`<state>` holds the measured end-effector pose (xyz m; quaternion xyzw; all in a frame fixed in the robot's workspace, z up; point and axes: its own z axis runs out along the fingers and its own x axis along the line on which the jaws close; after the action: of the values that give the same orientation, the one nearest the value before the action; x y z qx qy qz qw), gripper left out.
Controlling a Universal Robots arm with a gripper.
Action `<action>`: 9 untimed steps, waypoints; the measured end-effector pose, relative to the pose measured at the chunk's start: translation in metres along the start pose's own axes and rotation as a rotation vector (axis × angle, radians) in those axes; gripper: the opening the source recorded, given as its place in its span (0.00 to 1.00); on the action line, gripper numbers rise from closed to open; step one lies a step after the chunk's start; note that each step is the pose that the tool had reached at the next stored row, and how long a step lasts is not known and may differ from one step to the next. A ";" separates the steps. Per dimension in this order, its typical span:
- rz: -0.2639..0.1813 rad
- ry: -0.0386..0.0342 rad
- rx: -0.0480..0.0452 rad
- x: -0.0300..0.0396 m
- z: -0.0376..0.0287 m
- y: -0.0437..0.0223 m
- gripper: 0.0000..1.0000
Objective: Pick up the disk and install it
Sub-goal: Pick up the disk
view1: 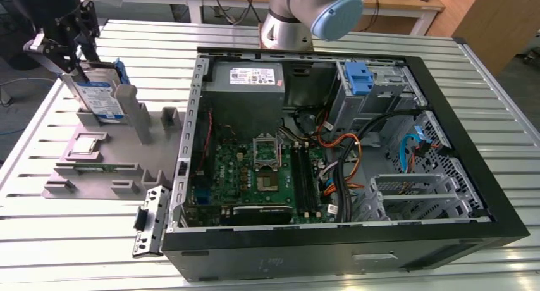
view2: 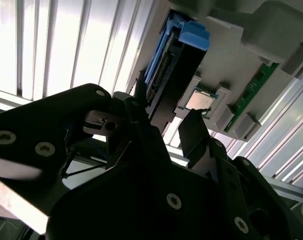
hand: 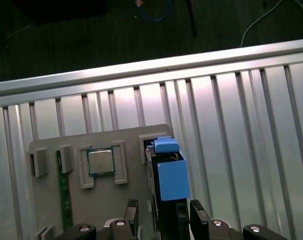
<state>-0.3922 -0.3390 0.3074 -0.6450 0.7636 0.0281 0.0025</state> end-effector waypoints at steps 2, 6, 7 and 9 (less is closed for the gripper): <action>-0.004 -0.0009 0.0059 0.0002 0.0013 0.0009 0.53; -0.008 -0.0019 0.0118 0.0005 0.0030 0.0018 0.53; -0.008 -0.0018 0.0118 0.0005 0.0030 0.0018 0.53; -0.008 -0.0018 0.0118 0.0004 0.0030 0.0019 0.53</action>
<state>-0.3942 -0.3390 0.3045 -0.6481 0.7612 0.0242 0.0071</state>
